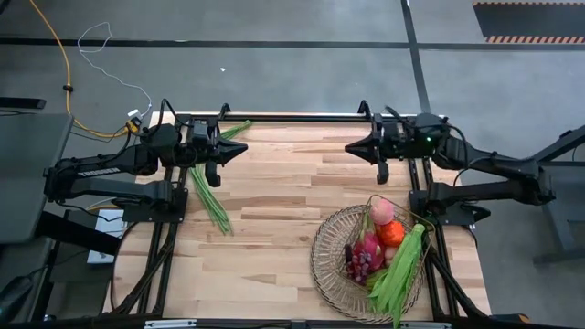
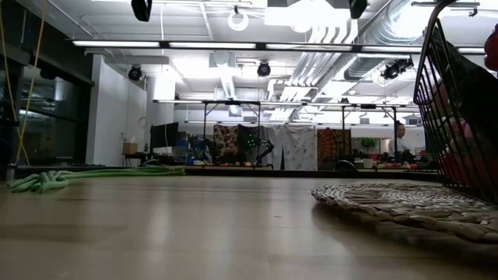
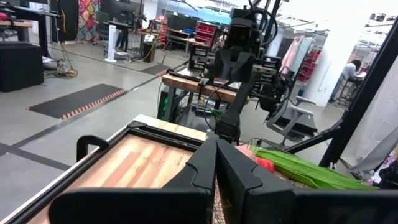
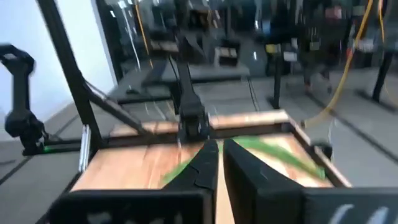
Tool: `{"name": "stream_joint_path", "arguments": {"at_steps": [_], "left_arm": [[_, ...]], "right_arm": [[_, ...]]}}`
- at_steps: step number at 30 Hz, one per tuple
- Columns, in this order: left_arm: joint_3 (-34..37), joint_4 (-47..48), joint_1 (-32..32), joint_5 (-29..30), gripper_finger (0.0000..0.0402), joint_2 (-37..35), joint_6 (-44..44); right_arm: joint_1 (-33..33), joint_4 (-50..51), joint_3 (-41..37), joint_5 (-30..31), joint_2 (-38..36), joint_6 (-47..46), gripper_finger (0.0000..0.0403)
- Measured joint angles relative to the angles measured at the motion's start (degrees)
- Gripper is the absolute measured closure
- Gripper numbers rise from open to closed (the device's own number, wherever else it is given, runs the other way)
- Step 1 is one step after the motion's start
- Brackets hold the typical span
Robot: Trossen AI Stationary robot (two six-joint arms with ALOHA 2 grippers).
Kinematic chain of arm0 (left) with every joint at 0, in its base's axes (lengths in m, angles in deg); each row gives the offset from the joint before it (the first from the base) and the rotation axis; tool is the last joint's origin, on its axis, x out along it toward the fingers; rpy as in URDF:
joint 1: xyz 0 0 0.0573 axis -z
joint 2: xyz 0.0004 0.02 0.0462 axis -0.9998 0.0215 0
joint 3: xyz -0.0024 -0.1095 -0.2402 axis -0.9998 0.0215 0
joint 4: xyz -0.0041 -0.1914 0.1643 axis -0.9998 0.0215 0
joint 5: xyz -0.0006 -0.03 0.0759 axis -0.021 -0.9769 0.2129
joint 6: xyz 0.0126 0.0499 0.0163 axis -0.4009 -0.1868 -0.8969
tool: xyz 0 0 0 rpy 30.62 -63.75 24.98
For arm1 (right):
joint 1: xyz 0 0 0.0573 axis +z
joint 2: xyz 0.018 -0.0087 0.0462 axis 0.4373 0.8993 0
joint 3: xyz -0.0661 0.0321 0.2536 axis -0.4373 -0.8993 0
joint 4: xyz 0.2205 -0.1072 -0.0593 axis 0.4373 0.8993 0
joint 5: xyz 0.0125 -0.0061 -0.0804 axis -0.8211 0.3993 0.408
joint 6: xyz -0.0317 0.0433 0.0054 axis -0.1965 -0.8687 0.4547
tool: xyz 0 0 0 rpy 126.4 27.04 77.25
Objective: Build produce basket
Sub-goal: Put the green beans into the wire basket
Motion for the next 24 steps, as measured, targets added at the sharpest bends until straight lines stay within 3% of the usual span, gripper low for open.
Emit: {"name": "stream_joint_path", "arguments": {"at_steps": [3, 6, 9, 13, 19, 24], "left_arm": [[0.0, 0.0, 0.0, 0.0, 0.0401, 0.0, 0.0], [0.0, 0.0, 0.0, 0.0, 0.0401, 0.0, 0.0], [0.0, 0.0, 0.0, 0.0, 0.0401, 0.0, 0.0], [0.0, 0.6, 0.0, -0.1, 0.0401, 0.0, 0.0], [0.0, 1.7, 0.0, -0.1, 0.0401, 0.0, 0.1], [0.0, 1.7, 0.0, 0.0, 0.0401, 0.0, 0.0]], "right_arm": [[0.2, -10.3, -6.3, -0.8, -2.0, -2.0, 0.0399], [0.2, -24.3, -14.0, -0.8, -3.3, -9.9, 0.0399], [0.5, -32.8, -17.3, -1.0, -3.9, -14.1, 0.0402], [4.5, -28.9, -16.2, 0.2, -3.8, -12.7, 0.0402], [12.0, -20.7, -14.0, 8.4, -3.9, -9.2, 0.0403], [12.4, -20.4, -13.9, 9.8, -4.2, -8.4, 0.0403]]}}
